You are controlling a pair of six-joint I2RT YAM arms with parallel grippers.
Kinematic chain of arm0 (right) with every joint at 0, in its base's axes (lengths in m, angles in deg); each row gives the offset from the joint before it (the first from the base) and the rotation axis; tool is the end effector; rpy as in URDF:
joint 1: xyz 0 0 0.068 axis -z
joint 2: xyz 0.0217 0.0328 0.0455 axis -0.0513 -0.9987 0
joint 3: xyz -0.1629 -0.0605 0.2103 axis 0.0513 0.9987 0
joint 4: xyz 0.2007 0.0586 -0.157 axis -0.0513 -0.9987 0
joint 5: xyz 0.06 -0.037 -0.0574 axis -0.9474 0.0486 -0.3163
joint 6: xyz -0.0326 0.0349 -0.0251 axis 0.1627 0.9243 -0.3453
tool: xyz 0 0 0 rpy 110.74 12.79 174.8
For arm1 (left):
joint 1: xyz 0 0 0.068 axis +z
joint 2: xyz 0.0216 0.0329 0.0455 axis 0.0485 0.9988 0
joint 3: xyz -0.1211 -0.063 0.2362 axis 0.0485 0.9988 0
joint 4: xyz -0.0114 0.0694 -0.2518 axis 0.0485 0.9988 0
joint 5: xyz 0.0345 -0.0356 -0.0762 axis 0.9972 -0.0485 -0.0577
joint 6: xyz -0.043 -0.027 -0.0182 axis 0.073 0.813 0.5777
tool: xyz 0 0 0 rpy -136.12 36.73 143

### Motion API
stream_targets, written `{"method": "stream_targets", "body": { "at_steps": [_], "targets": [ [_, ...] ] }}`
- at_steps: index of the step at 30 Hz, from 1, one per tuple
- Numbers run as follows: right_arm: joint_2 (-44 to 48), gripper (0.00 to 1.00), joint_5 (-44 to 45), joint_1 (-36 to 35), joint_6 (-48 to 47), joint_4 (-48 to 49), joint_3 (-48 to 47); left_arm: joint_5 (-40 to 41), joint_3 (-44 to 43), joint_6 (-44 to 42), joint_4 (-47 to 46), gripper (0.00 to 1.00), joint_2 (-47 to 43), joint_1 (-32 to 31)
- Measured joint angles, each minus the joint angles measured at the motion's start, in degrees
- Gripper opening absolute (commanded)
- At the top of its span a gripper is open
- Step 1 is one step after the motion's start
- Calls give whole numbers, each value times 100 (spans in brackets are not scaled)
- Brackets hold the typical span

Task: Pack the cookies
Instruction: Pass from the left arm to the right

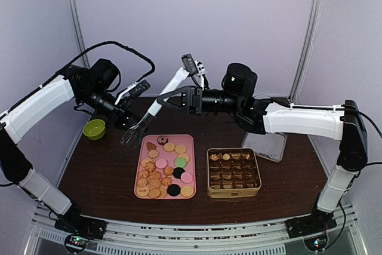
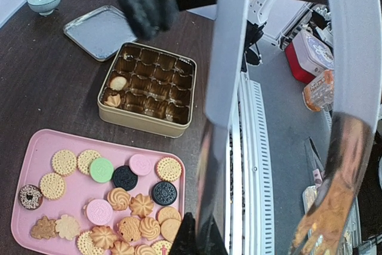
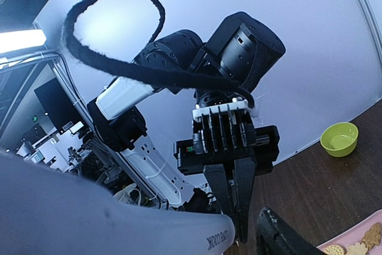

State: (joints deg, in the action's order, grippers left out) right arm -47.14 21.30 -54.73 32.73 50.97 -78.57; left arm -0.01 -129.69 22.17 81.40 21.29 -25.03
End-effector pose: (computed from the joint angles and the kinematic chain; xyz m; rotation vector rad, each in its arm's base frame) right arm 0.2344 0.3402 0.3609 -0.9844 1.4354 1.7961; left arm 0.2319 -0.1552 0.3553 1.3975 2.0268 -1.2593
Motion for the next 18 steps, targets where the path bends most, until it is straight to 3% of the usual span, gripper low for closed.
{"method": "stream_targets", "body": {
  "at_steps": [10,18],
  "targets": [
    [321,73,-168,109,-302,-280,-13,120,63,17,138,0,0,0],
    [319,73,-603,109,-667,-1209,-363,133,66,17,157,0,-2,-4]
  ]
}}
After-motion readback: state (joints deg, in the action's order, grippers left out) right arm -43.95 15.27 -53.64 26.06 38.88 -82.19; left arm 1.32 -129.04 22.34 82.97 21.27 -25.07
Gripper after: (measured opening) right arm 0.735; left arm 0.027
